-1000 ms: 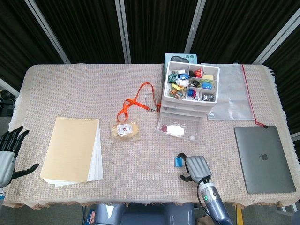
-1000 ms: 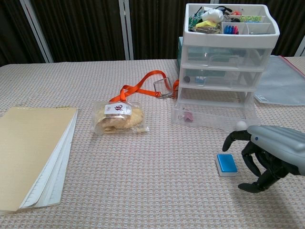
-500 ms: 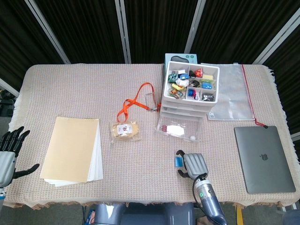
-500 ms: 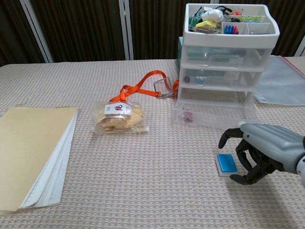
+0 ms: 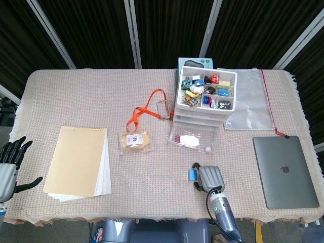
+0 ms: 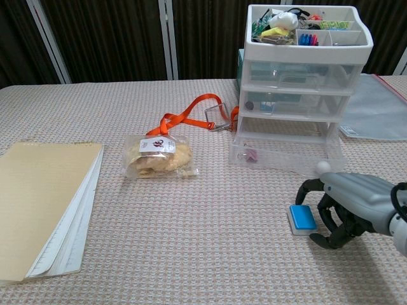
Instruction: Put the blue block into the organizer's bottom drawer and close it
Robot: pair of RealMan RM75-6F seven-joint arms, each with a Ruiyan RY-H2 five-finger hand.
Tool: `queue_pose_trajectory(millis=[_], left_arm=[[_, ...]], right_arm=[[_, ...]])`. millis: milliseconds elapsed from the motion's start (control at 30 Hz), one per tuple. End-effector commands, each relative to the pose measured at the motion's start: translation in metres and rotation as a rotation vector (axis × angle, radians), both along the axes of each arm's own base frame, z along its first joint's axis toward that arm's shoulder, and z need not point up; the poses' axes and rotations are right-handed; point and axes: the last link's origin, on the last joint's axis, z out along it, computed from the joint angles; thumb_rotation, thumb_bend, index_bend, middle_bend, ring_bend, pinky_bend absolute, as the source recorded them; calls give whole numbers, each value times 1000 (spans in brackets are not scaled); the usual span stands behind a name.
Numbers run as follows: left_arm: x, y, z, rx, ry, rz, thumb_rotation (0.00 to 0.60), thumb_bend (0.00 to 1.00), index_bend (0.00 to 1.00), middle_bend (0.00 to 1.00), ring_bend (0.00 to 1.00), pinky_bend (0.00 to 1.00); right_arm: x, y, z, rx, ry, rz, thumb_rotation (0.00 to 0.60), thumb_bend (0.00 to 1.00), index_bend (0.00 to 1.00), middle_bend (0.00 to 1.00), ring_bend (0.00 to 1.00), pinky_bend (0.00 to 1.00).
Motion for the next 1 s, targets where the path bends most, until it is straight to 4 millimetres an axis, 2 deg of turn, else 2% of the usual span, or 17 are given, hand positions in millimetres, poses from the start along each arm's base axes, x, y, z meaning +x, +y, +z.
queue_pose_trajectory(millis=[33,100,167,267,467,633,800,1000], left_arm=[[0,0,0,0,0,0,600,137,78,0,0,0],[0,0,0,0,0,0,600,137,78,0,0,0],[0,0,0,1,-1,0,600,137,78,0,0,0],[0,0,1,2,-2,-1,600,137,78,0,0,0],[0,0,1,2,-3,-2,600,137,78,0,0,0],[0,0,1,1,-2,0,600,138,78,0,0,0],[0,1,1,1,0,-2,600,136,78,0,0,0],[0,1,0,0,6,-7,600,138,78,0,0,0]], right_arm=[[0,-1,-1,0,5,-4,600,285,328,727,767,703],[-1,-1,-3,-1,9,-8,600,297,416,735,772,706],[-1,-1,-4,-9,4,-7,600,309,558,750,782,712],[0,-1,-4,-32,-11,-3,600,322,663,763,790,715],[4,-2,-2,-68,-51,13,600,330,687,769,792,716],[13,-8,12,-110,-91,38,600,345,689,772,792,716],[22,-26,34,-177,-97,60,600,348,689,772,792,716],[29,-61,57,-251,-133,10,600,348,684,772,792,716]])
